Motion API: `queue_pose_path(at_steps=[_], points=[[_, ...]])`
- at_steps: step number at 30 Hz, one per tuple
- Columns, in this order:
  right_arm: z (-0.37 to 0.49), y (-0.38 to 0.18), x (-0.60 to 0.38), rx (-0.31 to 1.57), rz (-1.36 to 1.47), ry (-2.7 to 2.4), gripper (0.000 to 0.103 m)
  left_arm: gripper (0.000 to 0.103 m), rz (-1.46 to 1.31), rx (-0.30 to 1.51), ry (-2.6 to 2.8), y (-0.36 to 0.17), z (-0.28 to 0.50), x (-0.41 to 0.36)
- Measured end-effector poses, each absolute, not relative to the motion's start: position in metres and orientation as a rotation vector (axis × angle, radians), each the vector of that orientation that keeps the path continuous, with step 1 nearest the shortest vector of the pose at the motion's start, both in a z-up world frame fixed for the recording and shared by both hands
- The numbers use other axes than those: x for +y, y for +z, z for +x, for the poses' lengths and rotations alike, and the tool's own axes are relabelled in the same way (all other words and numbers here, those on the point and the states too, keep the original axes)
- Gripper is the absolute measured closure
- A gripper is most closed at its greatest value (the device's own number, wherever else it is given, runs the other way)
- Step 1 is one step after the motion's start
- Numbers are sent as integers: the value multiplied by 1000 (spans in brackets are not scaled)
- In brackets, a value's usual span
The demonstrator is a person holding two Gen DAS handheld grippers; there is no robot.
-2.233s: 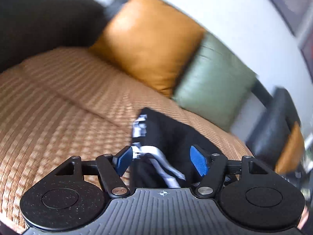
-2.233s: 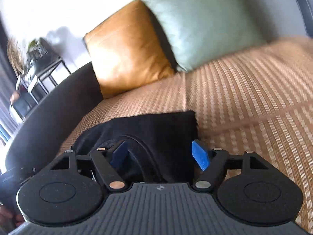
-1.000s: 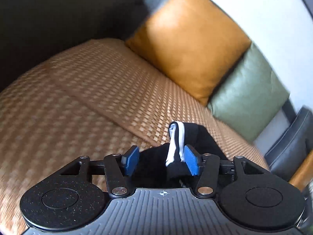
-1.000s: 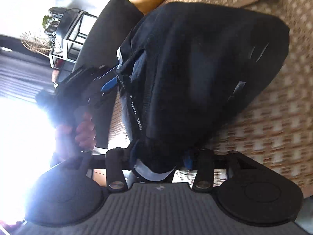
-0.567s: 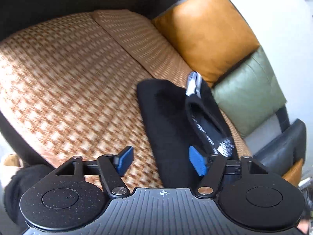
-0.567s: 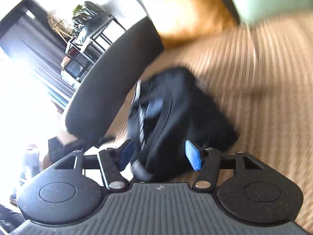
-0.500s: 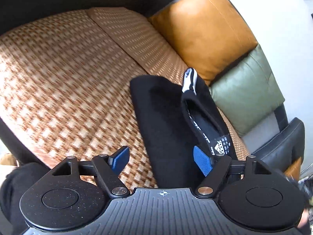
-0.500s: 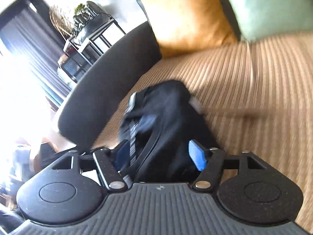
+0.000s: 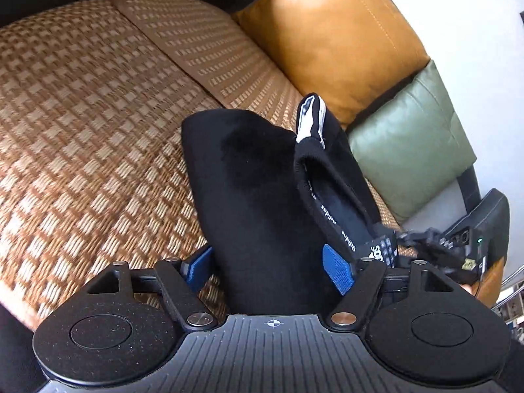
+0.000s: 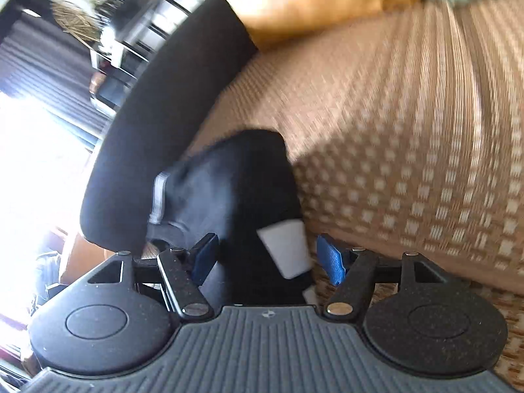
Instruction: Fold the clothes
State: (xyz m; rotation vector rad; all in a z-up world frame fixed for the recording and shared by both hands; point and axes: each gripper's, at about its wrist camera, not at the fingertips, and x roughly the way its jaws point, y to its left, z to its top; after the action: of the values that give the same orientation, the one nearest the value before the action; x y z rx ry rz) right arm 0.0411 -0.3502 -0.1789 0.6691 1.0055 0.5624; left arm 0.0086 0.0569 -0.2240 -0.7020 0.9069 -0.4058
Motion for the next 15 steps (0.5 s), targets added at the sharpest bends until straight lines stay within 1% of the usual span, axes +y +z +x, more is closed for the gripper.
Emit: queue_pose_path(at_steps=[1,2,3,5,6,9,15], points=[[41,-182,-349,1015,684,562,48,29,-700,913,-405,-225,14,54],[41,-185,-347,1024,699,561,50,30,-690,917,-406,-225,18,52],[41,-187,-346,1033,714,560,55,32,-679,921,-407,-224,21,51],[33,-185,-346,1027,733,543,59,33,-662,928,-412,-223,35,49],[25,-182,-346,1019,740,528,60,30,-661,937,-411,-223,44,48],[-10,-176,-347,1001,765,469,60,32,-588,956,-450,-218,81,32],[-82,-178,-325,990,873,379,59,31,-409,1017,-563,-210,157,-19]])
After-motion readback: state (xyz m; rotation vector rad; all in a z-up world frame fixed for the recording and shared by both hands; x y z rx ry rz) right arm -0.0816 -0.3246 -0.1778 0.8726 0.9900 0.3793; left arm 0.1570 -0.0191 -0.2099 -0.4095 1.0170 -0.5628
